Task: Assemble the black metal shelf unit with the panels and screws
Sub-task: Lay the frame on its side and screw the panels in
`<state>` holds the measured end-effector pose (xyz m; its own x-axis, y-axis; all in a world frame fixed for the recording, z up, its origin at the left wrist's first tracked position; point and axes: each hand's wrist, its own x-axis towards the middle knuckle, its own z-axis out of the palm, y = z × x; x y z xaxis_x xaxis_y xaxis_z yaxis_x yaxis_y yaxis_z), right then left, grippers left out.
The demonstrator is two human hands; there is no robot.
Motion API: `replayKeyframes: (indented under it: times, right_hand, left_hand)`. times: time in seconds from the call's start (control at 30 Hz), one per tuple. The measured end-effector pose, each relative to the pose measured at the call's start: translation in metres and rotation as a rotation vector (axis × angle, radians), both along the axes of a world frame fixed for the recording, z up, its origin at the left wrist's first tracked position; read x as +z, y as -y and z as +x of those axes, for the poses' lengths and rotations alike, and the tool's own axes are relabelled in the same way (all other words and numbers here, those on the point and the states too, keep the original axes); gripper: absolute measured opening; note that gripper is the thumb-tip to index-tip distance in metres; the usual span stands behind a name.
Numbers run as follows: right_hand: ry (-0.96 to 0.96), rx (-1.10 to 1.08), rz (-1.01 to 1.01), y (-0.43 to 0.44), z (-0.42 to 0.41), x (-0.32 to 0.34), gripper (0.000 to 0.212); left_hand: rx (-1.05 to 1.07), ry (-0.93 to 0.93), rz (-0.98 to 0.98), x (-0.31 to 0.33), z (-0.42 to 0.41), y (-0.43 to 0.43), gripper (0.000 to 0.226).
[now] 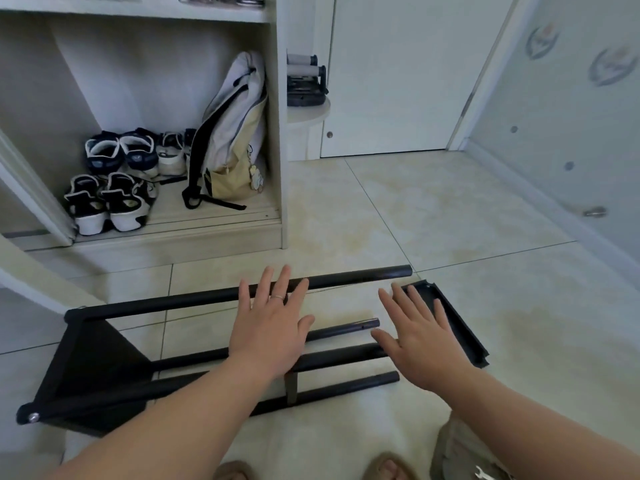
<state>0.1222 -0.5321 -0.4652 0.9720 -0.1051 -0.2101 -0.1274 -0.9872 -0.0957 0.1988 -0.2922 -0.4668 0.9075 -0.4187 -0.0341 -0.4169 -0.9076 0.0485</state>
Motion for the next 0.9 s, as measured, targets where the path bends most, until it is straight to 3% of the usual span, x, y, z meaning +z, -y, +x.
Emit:
replayKeyframes:
  times: [0.3, 0.57, 0.8, 0.9]
  right_hand:
    - [-0.159, -0.235, -0.013, 0.096, -0.111, 0.005, 0.069]
    - [-0.421, -0.335, -0.002, 0.176, -0.174, -0.056, 0.069]
    - [-0.599, -0.35, 0.078, 0.211, -0.188, -0.127, 0.059]
    - [-0.476, -0.317, -0.041, 0.217, -0.189, -0.15, 0.049]
  left_hand:
    - [-0.403, 0.063, -0.032, 0.009, -0.052, 0.107, 0.062]
    - [-0.93, -0.014, -0.062, -0.04, -0.117, 0.196, 0.062]
    - [-0.977, -0.317, 0.131, -0.134, -0.148, 0.207, 0.064]
    - [-0.986, -0.34, 0.151, -0.16, -0.157, 0.21, 0.062]
